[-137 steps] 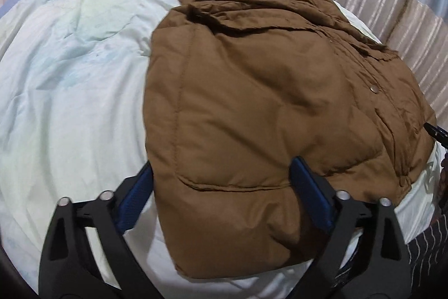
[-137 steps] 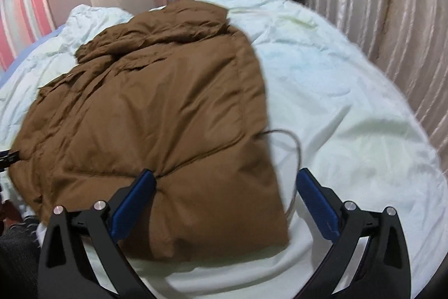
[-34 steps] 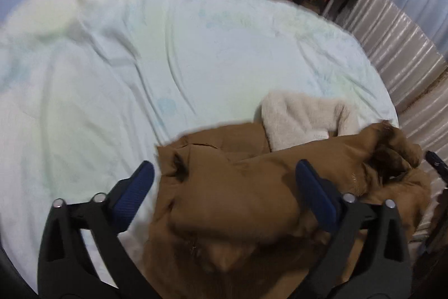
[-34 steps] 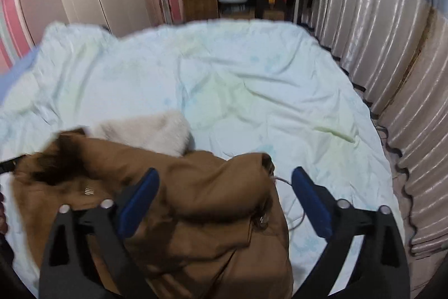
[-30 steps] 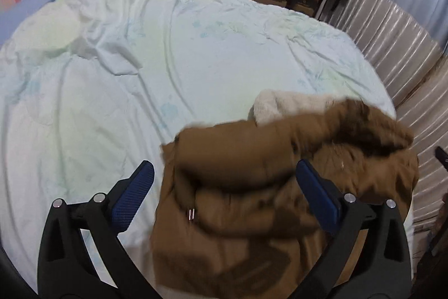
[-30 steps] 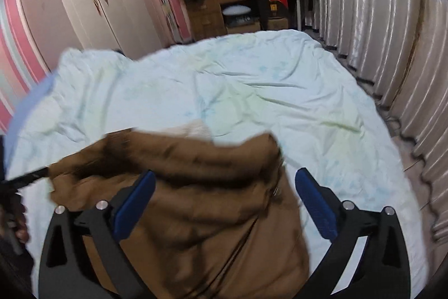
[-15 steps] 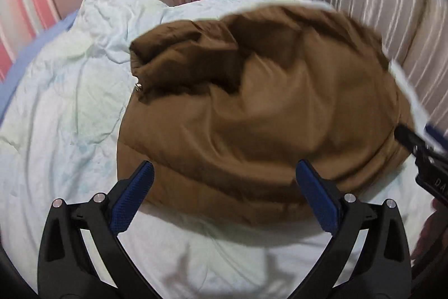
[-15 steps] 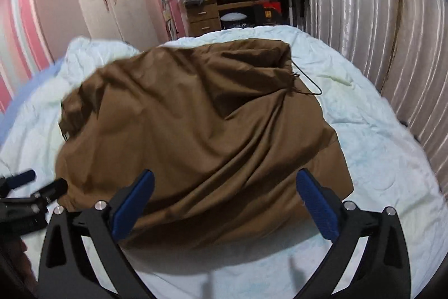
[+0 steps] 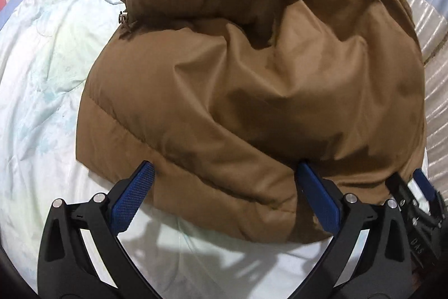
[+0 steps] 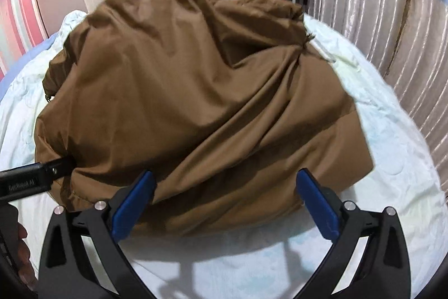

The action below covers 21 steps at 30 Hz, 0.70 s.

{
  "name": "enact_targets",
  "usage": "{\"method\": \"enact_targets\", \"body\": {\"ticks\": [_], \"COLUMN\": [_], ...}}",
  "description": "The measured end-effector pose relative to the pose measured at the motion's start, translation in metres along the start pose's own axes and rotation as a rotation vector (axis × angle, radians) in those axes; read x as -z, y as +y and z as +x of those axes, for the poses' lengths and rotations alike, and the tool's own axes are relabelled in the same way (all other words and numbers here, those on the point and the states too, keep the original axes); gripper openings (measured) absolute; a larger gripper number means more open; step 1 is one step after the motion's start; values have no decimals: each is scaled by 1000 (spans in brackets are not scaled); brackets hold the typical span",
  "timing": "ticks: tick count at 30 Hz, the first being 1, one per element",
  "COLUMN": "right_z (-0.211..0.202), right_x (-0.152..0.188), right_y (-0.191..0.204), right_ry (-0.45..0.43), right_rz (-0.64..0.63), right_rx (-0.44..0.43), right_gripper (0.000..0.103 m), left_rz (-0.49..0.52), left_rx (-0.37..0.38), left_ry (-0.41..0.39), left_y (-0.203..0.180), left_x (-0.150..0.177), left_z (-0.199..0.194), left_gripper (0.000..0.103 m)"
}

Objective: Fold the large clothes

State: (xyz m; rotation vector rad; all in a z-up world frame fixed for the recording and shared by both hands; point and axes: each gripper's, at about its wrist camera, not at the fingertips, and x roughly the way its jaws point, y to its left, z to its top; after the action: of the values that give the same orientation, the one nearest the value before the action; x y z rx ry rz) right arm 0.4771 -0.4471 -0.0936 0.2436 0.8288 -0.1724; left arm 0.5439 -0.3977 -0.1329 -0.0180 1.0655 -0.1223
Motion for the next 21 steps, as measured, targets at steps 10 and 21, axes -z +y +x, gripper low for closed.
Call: {"method": "enact_targets", "body": {"ticks": [10, 21], "right_z": [47, 146], "right_x": [-55, -163], "right_y": [2, 19], "right_ry": [34, 286], "right_rz": [-47, -108], "right_rx": [-19, 17], "right_gripper": [102, 102], "left_rz": [120, 168], "left_rx": [-26, -112], "left_ry": [-45, 154], "left_y": [-8, -6], "left_x": [-58, -178], "left_z": [20, 98], "left_gripper": [100, 100]}}
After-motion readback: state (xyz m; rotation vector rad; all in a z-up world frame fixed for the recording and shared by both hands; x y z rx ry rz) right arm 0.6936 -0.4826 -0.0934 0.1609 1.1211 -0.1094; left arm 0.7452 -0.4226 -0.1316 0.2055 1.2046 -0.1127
